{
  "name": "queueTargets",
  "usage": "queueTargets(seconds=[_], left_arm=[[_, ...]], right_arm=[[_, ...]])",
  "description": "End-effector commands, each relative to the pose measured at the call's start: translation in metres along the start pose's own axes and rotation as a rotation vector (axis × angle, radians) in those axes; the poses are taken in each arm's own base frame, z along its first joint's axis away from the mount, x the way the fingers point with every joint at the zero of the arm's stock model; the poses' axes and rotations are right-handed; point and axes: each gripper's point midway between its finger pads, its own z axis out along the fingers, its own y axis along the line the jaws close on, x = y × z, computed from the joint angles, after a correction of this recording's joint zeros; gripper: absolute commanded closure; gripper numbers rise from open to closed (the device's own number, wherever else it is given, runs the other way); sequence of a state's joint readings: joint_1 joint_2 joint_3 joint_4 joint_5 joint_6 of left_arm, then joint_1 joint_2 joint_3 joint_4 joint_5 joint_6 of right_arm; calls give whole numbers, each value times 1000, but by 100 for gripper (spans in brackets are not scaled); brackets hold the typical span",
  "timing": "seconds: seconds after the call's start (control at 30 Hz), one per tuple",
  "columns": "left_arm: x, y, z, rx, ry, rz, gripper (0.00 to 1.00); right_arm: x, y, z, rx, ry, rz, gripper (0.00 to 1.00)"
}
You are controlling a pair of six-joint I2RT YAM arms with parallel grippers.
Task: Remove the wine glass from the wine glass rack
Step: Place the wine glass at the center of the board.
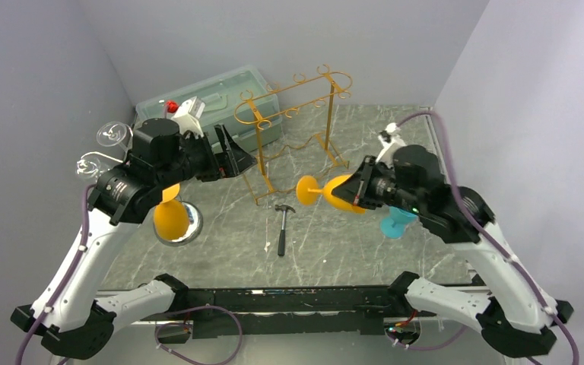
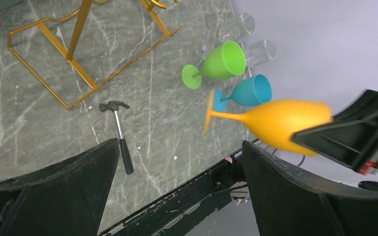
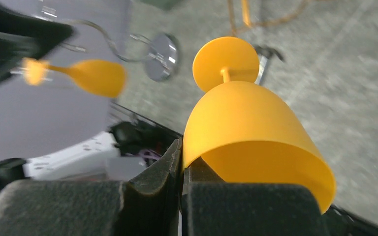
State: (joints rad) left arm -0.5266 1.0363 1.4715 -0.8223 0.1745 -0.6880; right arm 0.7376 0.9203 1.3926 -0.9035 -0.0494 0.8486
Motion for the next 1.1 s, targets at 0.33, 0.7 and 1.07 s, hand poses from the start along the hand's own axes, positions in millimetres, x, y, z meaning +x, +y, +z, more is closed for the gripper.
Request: queueTargets(seconds=[0.33, 0.7, 1.07], left_arm=[[2, 0, -7, 6, 22, 115, 1], [-2, 12, -14, -48, -3, 173, 1], [-13, 7, -13, -47, -28, 196, 0]], right_arm=[[79, -140, 69, 509, 332, -179, 100], [77, -172, 98, 674, 391, -279, 97], [56, -149, 100, 635, 347, -291, 57]])
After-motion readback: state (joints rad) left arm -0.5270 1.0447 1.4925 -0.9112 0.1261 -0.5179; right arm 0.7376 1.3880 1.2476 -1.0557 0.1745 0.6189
